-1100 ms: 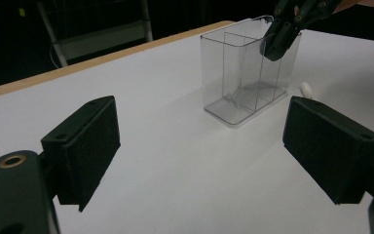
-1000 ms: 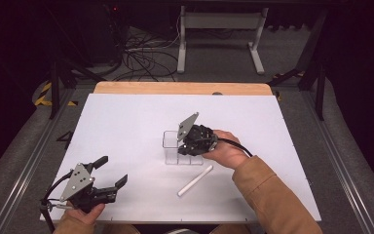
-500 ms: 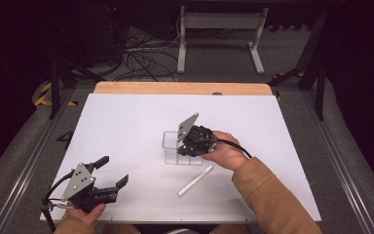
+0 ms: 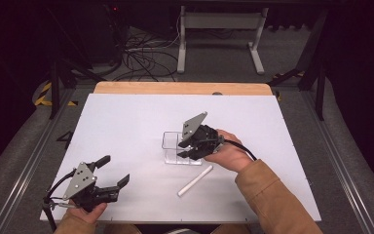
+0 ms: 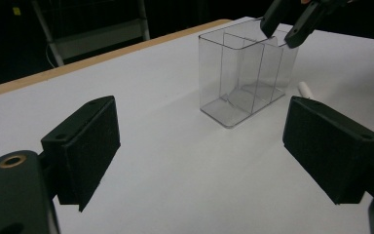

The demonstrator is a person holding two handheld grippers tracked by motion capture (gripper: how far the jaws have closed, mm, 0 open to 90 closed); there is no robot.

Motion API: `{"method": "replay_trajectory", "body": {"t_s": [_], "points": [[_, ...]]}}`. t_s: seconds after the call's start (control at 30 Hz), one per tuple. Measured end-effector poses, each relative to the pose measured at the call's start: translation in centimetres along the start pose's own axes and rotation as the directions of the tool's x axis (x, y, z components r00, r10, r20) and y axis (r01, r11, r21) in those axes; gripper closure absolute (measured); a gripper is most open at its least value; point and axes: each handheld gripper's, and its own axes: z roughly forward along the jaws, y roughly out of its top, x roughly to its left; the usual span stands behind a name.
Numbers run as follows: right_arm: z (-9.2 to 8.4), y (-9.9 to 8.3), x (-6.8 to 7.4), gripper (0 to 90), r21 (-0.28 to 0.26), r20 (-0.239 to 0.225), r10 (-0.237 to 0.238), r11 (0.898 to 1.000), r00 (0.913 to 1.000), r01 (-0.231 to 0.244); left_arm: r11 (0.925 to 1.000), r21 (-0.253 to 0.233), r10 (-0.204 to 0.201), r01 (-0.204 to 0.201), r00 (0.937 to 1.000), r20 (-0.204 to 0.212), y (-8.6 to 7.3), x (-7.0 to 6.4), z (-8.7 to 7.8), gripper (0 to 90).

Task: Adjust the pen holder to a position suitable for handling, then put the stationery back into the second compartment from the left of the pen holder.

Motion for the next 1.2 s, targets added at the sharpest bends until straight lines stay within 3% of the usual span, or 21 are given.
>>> {"method": "replay_trajectory", "body": {"t_s": [0.1,0.13,0.3,0.4,0.67,0.8,0.93,1.2], "points": [[-0.8,0.1,0.4,53.2,-0.036,0.017,0.008,0.999,0.9998,-0.008,1.0,-0.002,0.001,-0.001,1.0,-0.001,0.0,0.0,0.0,14.5],[-1.5,0.2,0.8,45.1,-0.058,0.044,0.023,0.998,0.9988,-0.021,1.0,-0.001,0.001,-0.001,1.0,0.0,0.0,0.0,0.0,14.5],[-2.5,0.1,1.2,36.4,-0.105,0.064,0.049,0.994,0.9967,-0.042,1.0,-0.004,0.004,-0.004,1.0,0.0,0.1,-0.1,0.0,14.5],[-3.2,0.2,1.7,28.4,-0.122,0.108,0.054,0.992,0.9927,-0.04,1.0,-0.001,0.003,-0.003,1.0,0.001,0.1,-0.1,0.1,14.5],[-4.2,-0.5,2.3,19.9,-0.162,0.101,0.093,0.984,0.9905,-0.076,1.0,-0.001,0.004,-0.004,1.0,-0.008,0.0,-0.1,-0.3,14.5],[-4.5,-0.9,2.8,7.2,-0.18,0.098,0.12,0.978,0.9879,-0.101,1.0,-0.005,-0.003,0.003,0.9999,-0.011,0.0,-0.1,-0.3,14.5],[-4.7,-1.5,3.2,0.5,-0.195,0.082,0.154,0.971,0.9846,-0.136,1.0,-0.002,0.003,-0.003,1.0,-0.009,0.0,-0.2,-0.2,14.5],[-4.9,-2.5,3.9,1.8,-0.221,0.079,0.155,0.966,0.9848,-0.134,1.0,-0.001,0.0,0.0,1.0,-0.005,0.0,-0.2,-0.1,14.5]]}}
